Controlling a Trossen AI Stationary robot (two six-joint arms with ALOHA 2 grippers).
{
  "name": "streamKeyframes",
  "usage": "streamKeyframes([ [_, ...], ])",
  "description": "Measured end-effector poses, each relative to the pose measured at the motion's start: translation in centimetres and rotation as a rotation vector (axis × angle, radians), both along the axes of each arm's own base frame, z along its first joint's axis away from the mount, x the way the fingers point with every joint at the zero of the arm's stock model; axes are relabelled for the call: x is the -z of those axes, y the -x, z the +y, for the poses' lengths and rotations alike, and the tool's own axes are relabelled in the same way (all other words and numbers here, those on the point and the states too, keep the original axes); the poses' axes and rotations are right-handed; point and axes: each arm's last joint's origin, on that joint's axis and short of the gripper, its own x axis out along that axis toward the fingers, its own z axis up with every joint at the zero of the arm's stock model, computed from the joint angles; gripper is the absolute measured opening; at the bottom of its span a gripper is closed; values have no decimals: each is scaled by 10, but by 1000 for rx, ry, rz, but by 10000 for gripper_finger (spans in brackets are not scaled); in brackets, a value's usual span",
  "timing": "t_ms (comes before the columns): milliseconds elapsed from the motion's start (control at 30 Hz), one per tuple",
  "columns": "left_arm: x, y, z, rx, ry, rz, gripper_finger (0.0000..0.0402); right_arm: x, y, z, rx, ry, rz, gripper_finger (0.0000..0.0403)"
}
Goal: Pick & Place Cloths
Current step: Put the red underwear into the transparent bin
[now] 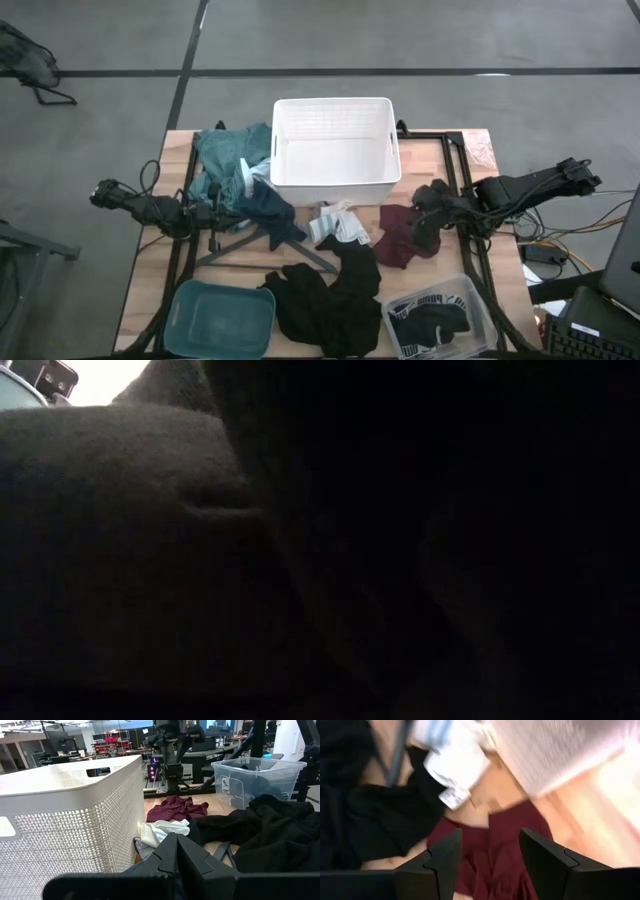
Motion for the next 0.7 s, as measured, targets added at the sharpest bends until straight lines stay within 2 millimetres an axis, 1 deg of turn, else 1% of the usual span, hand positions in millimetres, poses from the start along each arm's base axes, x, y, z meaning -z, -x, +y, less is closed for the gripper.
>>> streamKeyframes([
  [200,0,0,0,0,0,0,12,18,0,-13,110,-93,82,194],
  [367,0,0,0,0,0,0,12,37,5,-23,187,-115,159,187],
  [533,0,0,0,0,0,0,12,52,6,-26,228,-118,212,193],
  [700,0,0,0,1,0,0,12,66,4,-26,281,-159,265,207],
])
